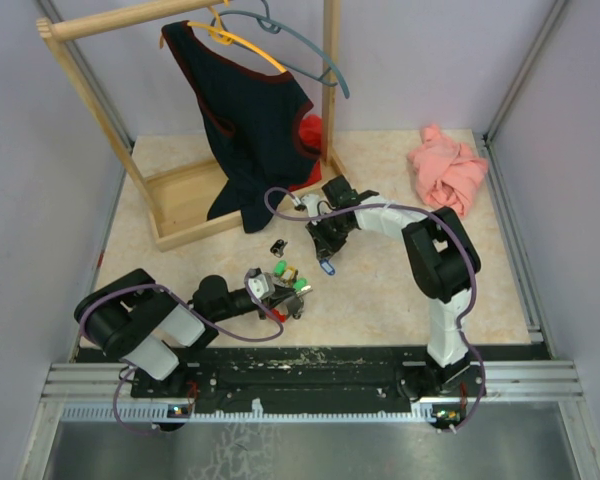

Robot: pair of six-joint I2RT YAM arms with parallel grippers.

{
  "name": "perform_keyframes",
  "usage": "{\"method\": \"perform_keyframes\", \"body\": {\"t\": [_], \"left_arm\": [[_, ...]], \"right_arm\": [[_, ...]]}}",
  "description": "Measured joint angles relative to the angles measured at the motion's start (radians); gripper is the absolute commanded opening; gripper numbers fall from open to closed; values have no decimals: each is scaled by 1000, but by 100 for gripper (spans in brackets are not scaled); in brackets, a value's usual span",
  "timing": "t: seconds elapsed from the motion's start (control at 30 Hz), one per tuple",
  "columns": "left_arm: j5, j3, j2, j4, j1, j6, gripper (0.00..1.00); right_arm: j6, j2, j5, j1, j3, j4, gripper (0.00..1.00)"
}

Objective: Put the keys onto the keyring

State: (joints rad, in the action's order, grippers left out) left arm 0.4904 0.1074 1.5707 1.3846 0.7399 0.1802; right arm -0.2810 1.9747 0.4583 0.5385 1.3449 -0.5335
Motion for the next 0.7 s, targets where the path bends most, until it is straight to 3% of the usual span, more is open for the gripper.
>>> {"method": "perform_keyframes", "body": {"t": [0.5,0.7], "left_arm": [[0,0,0,0,0,0,1],[0,0,0,0,0,0,1]], "right_arm": [[-16,0,3,0,0,-40,9],[-24,2,6,0,0,-39,0]]}}
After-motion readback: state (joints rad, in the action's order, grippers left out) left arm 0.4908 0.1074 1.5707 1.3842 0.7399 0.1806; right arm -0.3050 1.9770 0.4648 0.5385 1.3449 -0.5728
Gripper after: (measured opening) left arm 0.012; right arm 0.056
